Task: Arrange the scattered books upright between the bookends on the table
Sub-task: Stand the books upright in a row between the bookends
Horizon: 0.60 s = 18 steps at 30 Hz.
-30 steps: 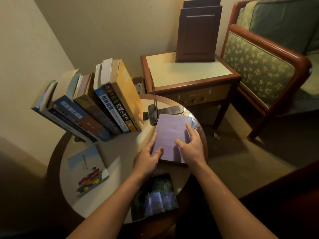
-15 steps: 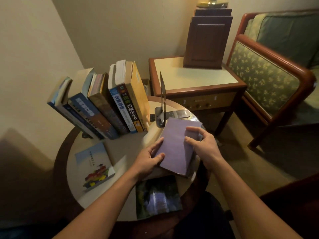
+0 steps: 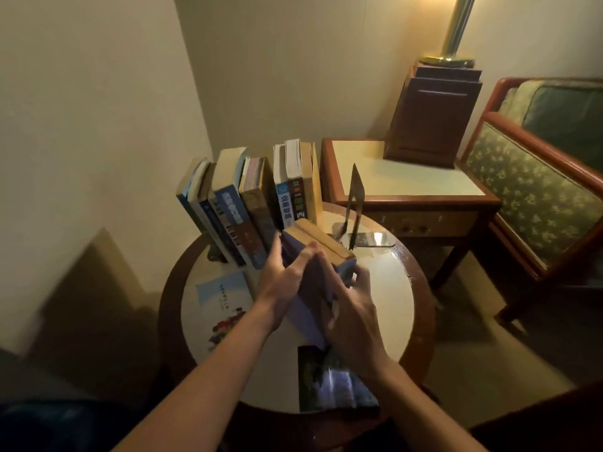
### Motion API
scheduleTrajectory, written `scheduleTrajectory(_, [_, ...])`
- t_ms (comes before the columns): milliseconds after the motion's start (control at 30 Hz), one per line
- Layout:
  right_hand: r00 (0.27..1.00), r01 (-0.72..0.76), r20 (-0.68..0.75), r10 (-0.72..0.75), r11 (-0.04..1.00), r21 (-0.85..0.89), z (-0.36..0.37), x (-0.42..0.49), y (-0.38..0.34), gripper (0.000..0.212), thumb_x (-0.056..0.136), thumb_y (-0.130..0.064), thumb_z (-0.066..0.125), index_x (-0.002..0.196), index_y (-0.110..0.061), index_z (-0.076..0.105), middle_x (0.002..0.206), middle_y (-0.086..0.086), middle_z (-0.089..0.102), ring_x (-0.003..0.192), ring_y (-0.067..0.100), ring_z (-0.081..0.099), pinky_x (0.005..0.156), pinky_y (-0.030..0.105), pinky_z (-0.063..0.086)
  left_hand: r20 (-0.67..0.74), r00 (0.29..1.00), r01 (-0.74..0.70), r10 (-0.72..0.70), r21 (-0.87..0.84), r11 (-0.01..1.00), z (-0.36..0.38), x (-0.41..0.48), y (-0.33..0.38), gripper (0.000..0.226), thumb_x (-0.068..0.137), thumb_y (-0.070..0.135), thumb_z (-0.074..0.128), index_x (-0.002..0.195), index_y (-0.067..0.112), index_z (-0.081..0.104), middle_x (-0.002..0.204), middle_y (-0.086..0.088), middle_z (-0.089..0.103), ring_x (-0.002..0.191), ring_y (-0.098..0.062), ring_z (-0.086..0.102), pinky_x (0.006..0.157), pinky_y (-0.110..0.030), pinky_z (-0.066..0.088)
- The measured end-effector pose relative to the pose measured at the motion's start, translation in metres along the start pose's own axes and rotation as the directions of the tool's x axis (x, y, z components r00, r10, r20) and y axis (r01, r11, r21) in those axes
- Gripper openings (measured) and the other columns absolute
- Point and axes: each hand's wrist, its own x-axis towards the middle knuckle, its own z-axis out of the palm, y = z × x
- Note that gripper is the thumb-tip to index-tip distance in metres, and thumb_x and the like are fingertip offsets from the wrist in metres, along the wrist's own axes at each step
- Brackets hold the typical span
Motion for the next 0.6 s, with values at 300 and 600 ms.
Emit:
scheduleTrajectory(300, [0.990,-0.100,0.116,0.079,0.976,0.192,-0.027,0.021,-0.022,0.082,0.091,-0.053,0.060,0.158,-0.026,0.022,0.136,0.002,0.058,0.090,0.002,0.068,0.075,0.020,0.059,-0.003,0.999,-0.039,0.039,-0.040,0.998,-0.006,-0.011,0.009,0.073,0.090,0.041,0.071,0.152,0.035,0.032,0.137,0.006,0.051,0.126,-0.016,0.052,0.109,-0.041,0.045])
scheduleTrajectory(600, [0.951,-0.134,0.289,0.107,0.988,0.077,-0.030,0.043,-0.030,0.078,0.085,-0.033,0.078,0.145,-0.030,0.029,0.131,0.005,0.060,0.095,0.017,0.068,0.071,0.013,0.056,-0.024,0.999,-0.047,0.045,-0.058,0.997,-0.004,0.006,0.016,0.045,0.093,0.028,0.070,0.129,0.030,0.042,0.114,0.000,0.062,0.099,-0.015,0.067,0.082,-0.033,0.060])
